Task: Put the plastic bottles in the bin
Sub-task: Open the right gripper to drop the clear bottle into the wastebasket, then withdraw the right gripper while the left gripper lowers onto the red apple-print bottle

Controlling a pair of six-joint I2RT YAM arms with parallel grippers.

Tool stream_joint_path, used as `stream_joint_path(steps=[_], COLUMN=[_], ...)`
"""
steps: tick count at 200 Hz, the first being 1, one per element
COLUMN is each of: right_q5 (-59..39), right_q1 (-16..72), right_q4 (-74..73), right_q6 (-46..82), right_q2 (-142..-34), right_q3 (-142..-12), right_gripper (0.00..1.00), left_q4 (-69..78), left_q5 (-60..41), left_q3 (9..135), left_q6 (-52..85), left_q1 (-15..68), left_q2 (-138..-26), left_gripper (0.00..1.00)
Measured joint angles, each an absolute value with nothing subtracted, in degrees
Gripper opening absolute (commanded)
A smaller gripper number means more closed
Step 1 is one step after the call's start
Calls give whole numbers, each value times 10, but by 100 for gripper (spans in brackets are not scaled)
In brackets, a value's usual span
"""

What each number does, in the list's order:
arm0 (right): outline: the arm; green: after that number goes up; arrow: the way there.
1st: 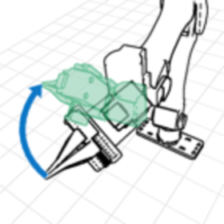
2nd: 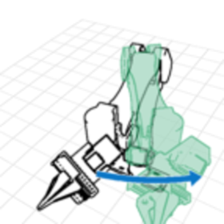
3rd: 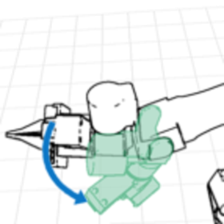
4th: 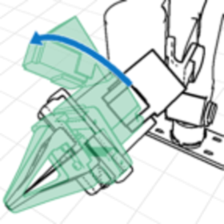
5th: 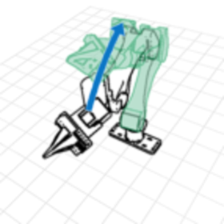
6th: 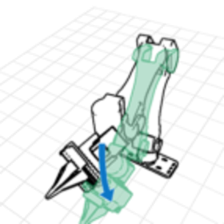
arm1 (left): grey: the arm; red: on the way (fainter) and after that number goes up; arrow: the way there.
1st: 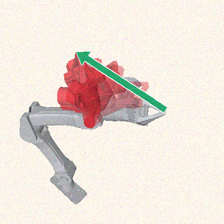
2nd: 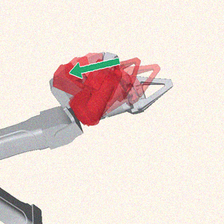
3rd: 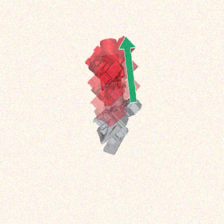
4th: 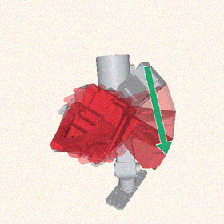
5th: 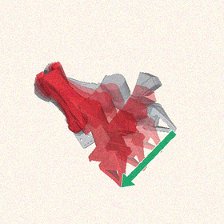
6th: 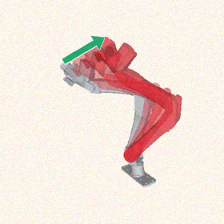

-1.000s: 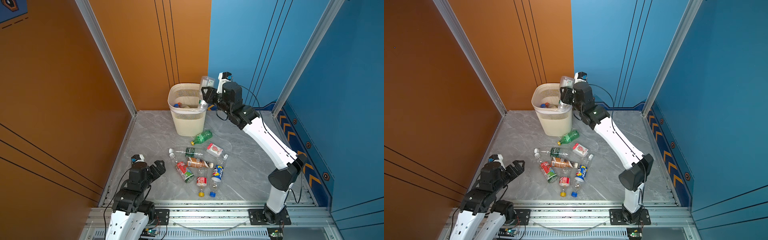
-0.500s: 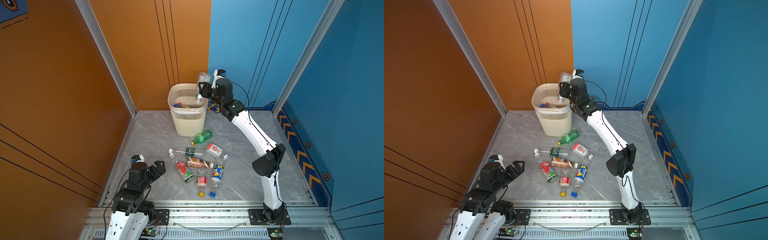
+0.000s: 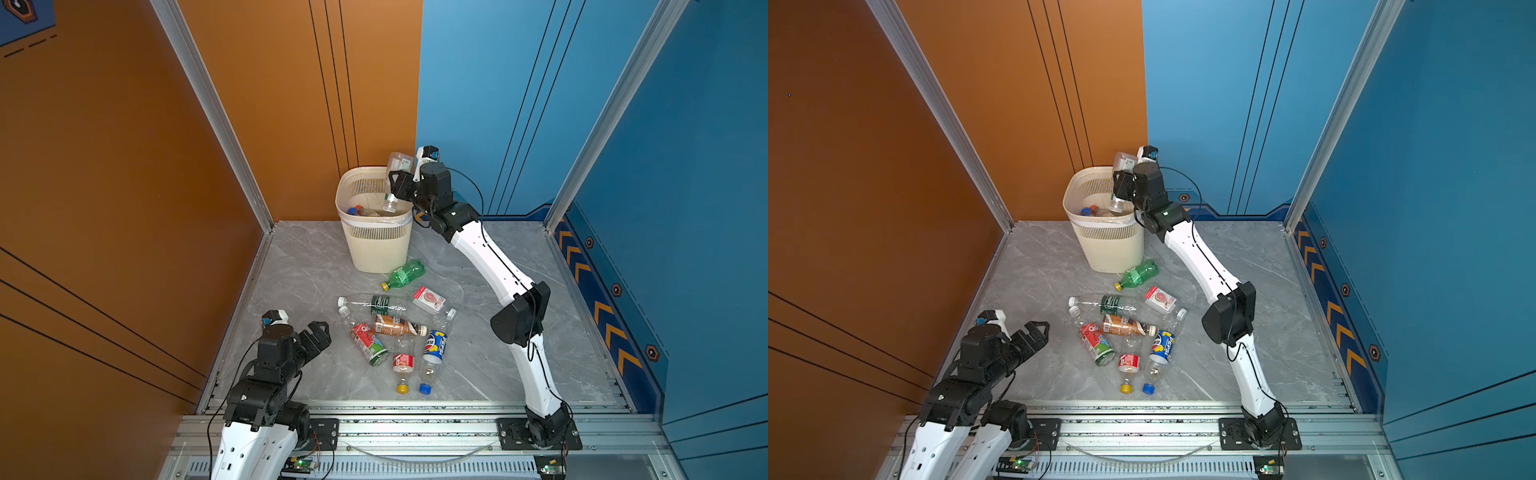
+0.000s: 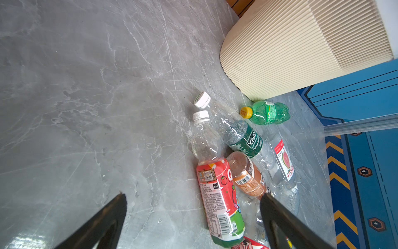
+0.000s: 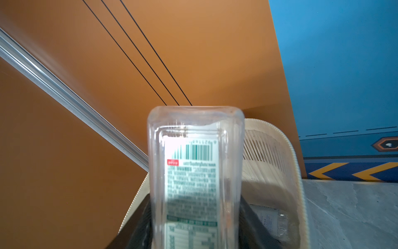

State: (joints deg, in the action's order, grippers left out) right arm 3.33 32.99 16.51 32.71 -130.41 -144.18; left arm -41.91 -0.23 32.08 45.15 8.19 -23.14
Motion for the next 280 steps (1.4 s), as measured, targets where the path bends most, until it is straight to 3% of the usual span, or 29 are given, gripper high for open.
stream_joint_path(steps=[17, 44, 84, 138, 163, 215, 280], right_q5=[32, 32, 33, 72, 97, 121, 136], right_q1=[330, 331, 336, 344, 345, 341, 333], right_q4=[170, 188, 216, 142, 137, 217, 245], right_q6=[333, 324, 299, 284, 301, 375, 413], right_q2=[-1304, -1297, -1195, -829, -716, -633, -568], right_q3=[-1449, -1452, -1370, -974, -802, -540, -495], right_gripper=[92, 100, 100, 100, 100, 100, 99], left_q4=[-419, -419, -419, -420, -413, -385, -323], left_q5=[-3, -5, -8, -23, -39, -52, -7], left_q3=[321, 321, 318, 318, 313, 295, 285], left_q6=[452, 456, 464, 473, 481, 508, 563], left_q1=[81, 81, 81, 81, 81, 121, 253], left_q2=[-231, -231, -231, -246, -265, -311, -377], left_gripper=[98, 98, 98, 99, 98, 95, 93])
